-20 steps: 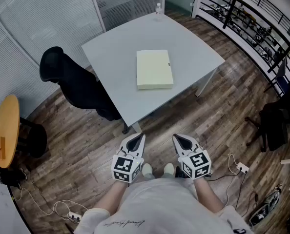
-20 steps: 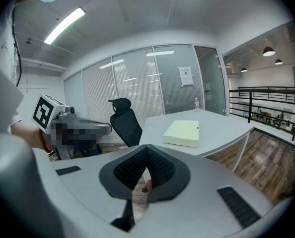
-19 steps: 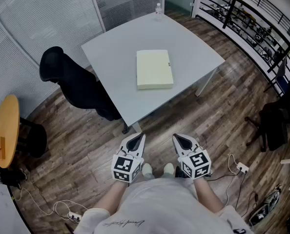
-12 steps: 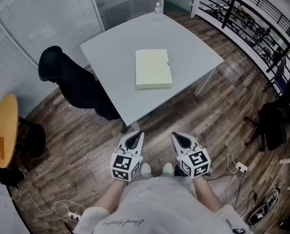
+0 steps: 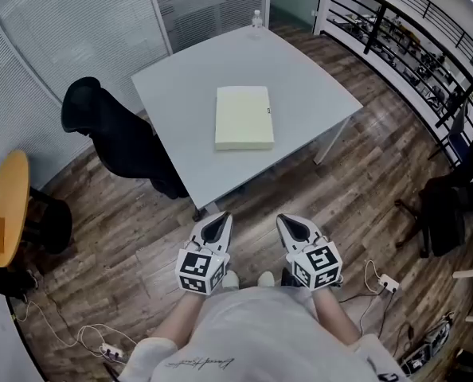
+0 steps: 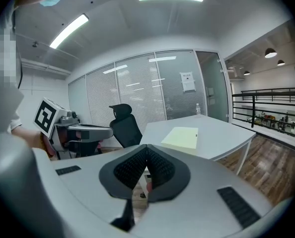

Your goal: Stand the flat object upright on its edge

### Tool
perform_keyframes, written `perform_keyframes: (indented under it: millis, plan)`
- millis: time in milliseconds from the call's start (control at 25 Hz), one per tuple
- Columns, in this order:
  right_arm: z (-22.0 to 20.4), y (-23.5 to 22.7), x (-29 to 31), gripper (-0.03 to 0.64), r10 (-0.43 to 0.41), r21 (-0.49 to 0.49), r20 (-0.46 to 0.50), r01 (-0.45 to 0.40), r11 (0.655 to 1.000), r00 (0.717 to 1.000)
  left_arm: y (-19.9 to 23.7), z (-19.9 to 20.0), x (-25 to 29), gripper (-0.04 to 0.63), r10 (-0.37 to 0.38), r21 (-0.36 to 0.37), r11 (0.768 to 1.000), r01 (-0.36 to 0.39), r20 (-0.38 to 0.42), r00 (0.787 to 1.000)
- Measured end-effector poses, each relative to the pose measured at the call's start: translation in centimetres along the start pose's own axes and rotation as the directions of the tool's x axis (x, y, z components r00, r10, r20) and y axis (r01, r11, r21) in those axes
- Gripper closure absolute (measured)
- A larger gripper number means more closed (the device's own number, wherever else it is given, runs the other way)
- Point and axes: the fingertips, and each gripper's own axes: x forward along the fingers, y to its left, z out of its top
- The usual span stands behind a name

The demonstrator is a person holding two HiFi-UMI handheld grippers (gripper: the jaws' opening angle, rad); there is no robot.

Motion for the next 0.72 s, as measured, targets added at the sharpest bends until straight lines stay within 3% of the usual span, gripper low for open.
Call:
perform_keyframes:
  millis: [440,720]
  plan:
    - [-1.1,-3.0,-2.4,0.592,0.082,-0.025,-0.020,-0.083,0.996,0.996,-3.7,0.2,1.0,0.583,0.077,0.021,0.997,-0.077,0.000,0.997]
    - [-1.0,-3.6,-2.0,0.592,0.102,-0.023,-0.021,-0.103,0.994,0.995,-3.6,0.5,1.0,0.583,0.103,0.026,0.994,-0.103,0.005,0.995]
